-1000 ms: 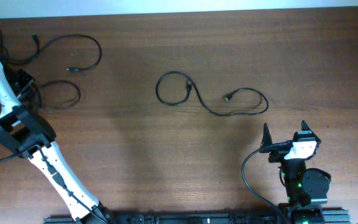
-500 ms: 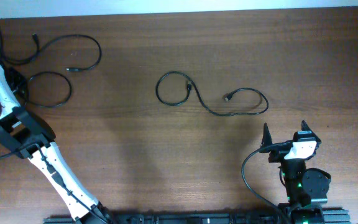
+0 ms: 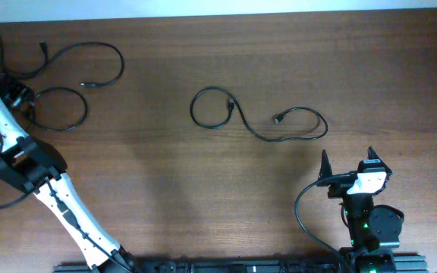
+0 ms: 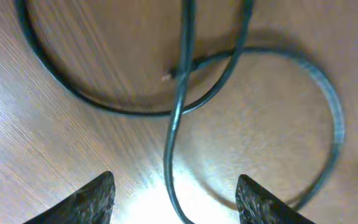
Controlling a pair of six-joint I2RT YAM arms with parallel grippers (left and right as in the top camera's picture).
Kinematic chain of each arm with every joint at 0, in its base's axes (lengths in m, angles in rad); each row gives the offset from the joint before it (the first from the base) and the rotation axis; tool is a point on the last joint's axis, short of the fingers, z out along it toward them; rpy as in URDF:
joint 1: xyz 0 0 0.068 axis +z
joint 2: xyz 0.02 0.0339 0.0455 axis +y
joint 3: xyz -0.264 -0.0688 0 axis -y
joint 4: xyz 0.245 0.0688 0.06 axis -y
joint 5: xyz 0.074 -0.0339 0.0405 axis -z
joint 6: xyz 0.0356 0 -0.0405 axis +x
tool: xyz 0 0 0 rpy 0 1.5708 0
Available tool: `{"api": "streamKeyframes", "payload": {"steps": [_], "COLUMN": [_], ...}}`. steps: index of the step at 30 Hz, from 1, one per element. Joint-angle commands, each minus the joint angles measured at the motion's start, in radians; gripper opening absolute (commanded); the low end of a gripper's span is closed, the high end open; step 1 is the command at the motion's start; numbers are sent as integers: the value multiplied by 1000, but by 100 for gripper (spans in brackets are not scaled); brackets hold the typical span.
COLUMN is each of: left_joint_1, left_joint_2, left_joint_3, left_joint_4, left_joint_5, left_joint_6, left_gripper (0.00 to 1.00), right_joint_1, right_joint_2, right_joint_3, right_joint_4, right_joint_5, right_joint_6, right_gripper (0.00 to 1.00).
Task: Untangle cables
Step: 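Lay the second cable down at the left and release it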
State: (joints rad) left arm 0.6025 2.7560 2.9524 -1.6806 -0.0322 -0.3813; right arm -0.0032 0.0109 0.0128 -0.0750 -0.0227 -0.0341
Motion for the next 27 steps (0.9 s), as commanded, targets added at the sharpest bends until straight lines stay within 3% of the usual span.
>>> {"api": "streamKeyframes", "payload": {"steps": [1, 6, 7, 10, 15, 25, 27], "left_joint_1": [3, 3, 3, 3, 5, 8, 11], "left_joint_2": [-16, -16, -16, -16, -6, 0, -8], "left_joint_3": [-110, -155, -155, -155, -156, -270, -249], "left_joint_4": [24, 73, 79, 104, 130, 252, 244], "left_joint_5": [7, 7, 7, -1, -169, -167, -128], "left_joint_6": [16, 16, 16, 15, 15, 16, 16], "left_gripper": [56, 24, 13, 0, 0, 0, 15], "right_joint_1": [-4, -3, -4, -4, -4, -4, -4], "right_joint_2": [-7, -8, -7, -7, -7, -7, -7], "right_joint_3": [-7, -7, -7, -7, -7, -7, -7], "right_joint_4": [-3, -3, -3, -3, -3, -3, -3], "right_joint_5": [5, 5, 5, 5, 5, 5, 5], "right_joint_6": [-3, -3, -3, -3, -3, -3, -3], "right_gripper": [98, 98, 98, 98, 98, 98, 98]}}
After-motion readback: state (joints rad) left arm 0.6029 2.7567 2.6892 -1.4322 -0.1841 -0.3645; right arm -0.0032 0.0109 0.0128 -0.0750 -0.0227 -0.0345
